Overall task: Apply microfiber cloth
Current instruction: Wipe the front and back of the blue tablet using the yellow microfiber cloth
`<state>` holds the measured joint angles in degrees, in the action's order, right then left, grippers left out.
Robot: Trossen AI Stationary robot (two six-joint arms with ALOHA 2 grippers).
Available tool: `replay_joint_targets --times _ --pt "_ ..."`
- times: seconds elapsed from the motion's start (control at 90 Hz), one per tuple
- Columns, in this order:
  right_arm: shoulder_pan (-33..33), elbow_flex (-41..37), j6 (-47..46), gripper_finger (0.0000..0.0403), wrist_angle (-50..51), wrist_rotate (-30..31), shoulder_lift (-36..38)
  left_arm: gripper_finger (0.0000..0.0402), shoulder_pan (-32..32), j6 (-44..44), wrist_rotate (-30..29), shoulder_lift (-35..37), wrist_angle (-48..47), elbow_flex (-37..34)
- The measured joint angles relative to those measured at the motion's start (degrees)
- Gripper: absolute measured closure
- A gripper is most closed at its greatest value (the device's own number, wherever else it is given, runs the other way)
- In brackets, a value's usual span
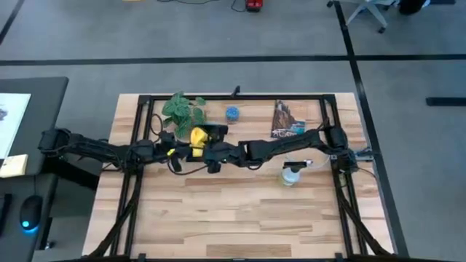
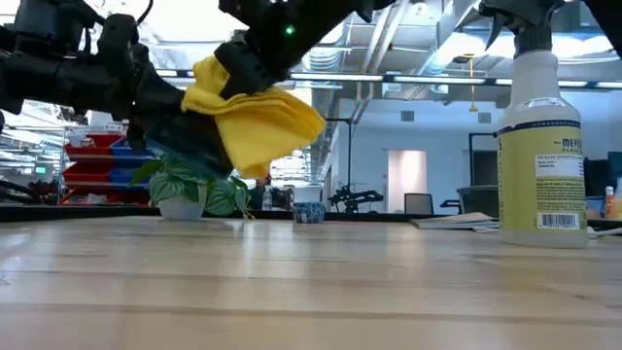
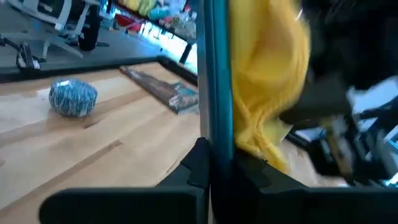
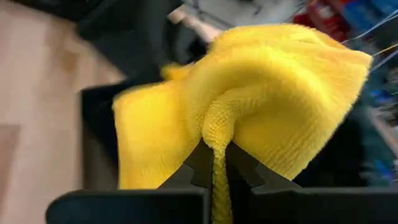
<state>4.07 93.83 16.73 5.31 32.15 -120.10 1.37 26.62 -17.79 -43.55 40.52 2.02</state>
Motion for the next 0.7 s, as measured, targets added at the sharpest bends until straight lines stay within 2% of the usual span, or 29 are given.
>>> replay_joint_targets --times 0.167,0.422,0.7 --pt "1.1 -3.4 -0.9 0.0401 -3.9 -2.1 -0.2 0.0391 0.0 -0.7 0.2 0.0 1.1 0.0" --pt "2.0 -3.4 -2.8 0.0401 -6.5 -5.0 -2.9 0.0391 0.0 -2.3 0.5 0.1 5.2 0.0" --pt "2.9 -3.4 -2.8 0.0401 -1.0 -5.8 -3.8 0.0391 0.0 -2.4 0.3 0.1 5.5 0.2"
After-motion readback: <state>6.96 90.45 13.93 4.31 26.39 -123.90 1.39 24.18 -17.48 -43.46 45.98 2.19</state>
